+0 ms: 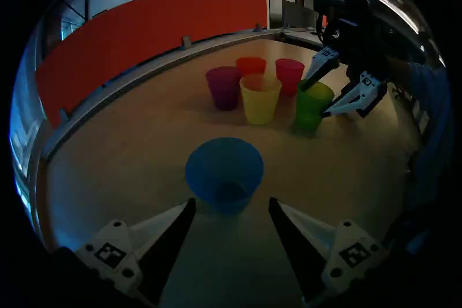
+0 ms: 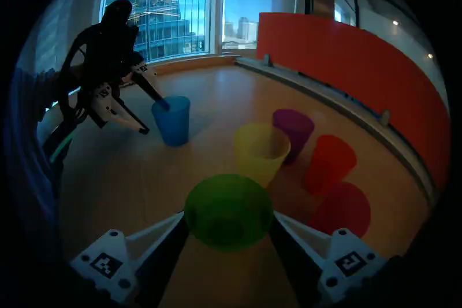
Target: Pour water
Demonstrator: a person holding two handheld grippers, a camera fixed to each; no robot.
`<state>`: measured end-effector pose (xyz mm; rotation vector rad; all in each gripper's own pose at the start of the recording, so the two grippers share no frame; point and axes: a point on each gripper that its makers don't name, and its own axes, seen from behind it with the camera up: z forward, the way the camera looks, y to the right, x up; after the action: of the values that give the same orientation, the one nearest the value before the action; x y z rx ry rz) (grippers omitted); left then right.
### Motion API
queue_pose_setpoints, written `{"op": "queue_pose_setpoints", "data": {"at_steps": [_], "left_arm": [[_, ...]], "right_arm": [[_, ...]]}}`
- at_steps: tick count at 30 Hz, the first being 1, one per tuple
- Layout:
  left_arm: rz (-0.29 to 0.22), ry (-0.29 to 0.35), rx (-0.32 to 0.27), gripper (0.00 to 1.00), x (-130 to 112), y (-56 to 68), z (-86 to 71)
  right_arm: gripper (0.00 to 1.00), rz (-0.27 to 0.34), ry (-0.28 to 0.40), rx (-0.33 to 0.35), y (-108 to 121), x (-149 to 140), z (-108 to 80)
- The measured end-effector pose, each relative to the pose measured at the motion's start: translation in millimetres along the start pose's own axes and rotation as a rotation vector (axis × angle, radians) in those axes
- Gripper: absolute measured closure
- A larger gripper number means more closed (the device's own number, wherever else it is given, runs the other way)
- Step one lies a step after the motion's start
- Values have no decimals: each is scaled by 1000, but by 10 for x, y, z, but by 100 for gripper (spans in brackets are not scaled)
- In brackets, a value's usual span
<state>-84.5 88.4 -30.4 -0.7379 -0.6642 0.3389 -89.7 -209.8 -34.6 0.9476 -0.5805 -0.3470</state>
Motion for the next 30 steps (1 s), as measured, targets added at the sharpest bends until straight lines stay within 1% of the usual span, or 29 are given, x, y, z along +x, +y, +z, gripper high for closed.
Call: {"op": "queue_pose_setpoints", "data": {"at_steps": [3,6,11,18,26,30], "left_arm": [[0,-2,6,6,-7,-11,-12],[-2,-5,11,6,-32,-21,-39],[-13,-5,22,6,-76,-46,-118],[-31,1,52,6,-131,-96,-250],[-65,11,93,6,-203,-161,-396],[-83,30,110,6,-198,-189,-483]], "right_arm": [[1,2,-5,-4,9,-30,-9],[1,5,-15,-9,11,-82,-33],[1,15,-8,-23,19,-125,-123],[1,25,-1,-55,62,-205,-324],[1,46,15,-94,101,-298,-573],[1,57,25,-113,111,-340,-692]]}}
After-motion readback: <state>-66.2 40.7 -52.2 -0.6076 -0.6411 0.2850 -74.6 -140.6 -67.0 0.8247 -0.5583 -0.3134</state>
